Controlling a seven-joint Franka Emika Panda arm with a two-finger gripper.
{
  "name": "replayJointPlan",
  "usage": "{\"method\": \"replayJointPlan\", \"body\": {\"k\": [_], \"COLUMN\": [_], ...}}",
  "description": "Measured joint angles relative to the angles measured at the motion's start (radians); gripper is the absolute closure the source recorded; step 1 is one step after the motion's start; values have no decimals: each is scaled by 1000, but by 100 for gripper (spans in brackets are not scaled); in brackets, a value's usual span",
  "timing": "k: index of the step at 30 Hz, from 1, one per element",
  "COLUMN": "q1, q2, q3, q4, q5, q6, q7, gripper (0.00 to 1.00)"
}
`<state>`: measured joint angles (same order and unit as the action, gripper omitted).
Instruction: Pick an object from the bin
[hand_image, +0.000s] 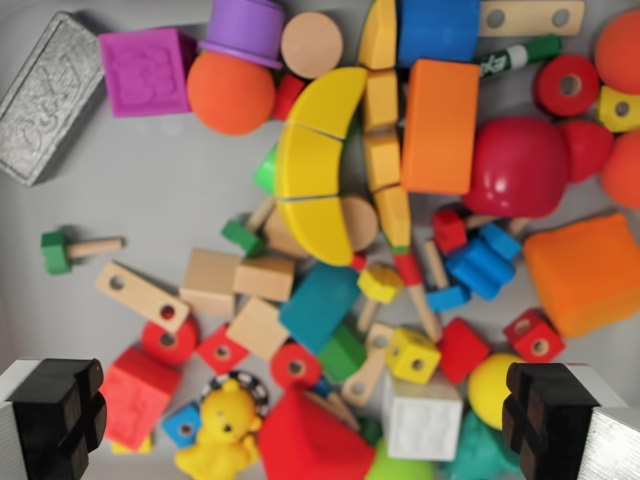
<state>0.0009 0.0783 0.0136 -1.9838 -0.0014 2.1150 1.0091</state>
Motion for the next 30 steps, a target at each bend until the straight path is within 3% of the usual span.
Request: {"method": "replayJointPlan", "body": {"k": [12,30], "q1": [18,60], "q2": [-1,9], "q3": [4,9], "q4": [-57,-155], "q5": [-4,-11], "q6": [50,145], "q7": [135,404], "gripper": [0,0]}}
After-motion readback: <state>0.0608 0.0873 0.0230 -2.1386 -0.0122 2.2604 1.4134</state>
